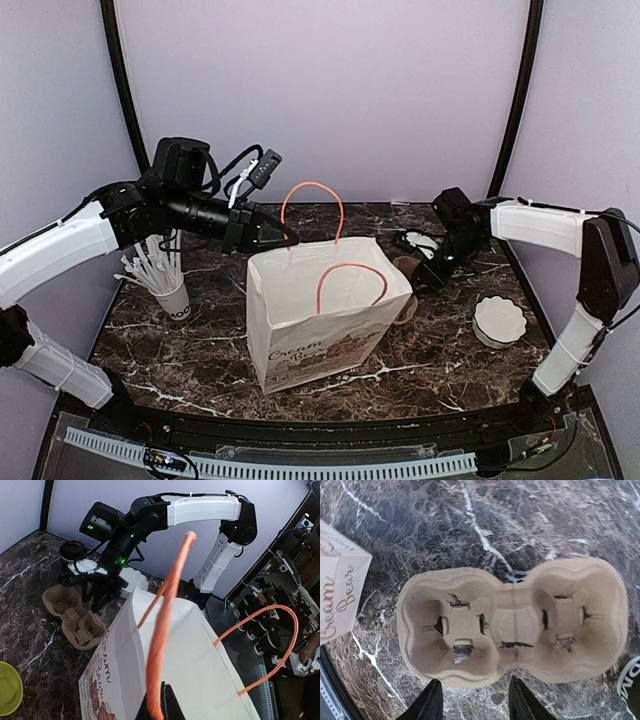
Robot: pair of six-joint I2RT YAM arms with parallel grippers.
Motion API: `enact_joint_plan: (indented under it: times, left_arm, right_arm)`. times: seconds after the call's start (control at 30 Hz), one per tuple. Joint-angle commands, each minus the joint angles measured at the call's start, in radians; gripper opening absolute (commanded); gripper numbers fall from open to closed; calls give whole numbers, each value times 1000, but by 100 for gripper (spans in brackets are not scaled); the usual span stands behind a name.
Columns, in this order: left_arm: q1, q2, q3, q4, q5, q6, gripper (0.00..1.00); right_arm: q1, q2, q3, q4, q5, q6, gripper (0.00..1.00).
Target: Pack the takeout coffee
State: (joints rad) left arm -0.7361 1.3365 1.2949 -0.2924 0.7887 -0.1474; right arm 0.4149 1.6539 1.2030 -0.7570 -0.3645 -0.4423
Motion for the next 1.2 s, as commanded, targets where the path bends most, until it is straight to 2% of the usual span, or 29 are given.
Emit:
enact_joint_plan:
  times: [0.0,0.03,0.13,0.23,0.37,0.47,0.57,0.73,0.8,0.83,0.9,1.03,1.17]
  left_arm:
    - [-1,27,31,-99,-68,130,6]
    - [-1,36,50,-116,-89,135,11]
    - [-2,80,105,-213,-188,204,34]
    - [-1,87,150,-272,-286,241,45]
    - [-2,26,159,-242,-366,292,56]
    - [-2,-28,141,-187,-380,330,61]
    - [-1,-110,80,-68,-412,401,66]
    - [40,-243,-189,263,-491,393,73]
    - [67,-277,-246,341,-542,357,73]
    - [74,-295,-257,350,-605,337,73]
    - [97,-324,-297,362,-645,338,73]
    - [116,-391,-373,426,-688,355,74]
    - [116,-422,-376,425,-725,348,75]
  right_arm:
    - [29,30,0,-22,8,-24,43]
    - [35,35,2,-26,7,-23,41]
    - [61,50,17,-38,12,-23,36]
    - [89,69,34,-45,28,-24,30]
    - [125,90,26,-21,49,-20,27]
    - [154,108,12,-18,65,-15,26]
    - [167,120,-8,-29,97,-13,23]
    - [167,95,-34,-87,191,-19,16]
    - [164,80,-43,-105,239,-11,15]
    - [160,75,-41,-114,259,-3,14]
    - [146,74,-33,-130,293,9,14]
    - [101,94,6,-134,359,33,13]
    - [48,129,59,-148,420,65,12]
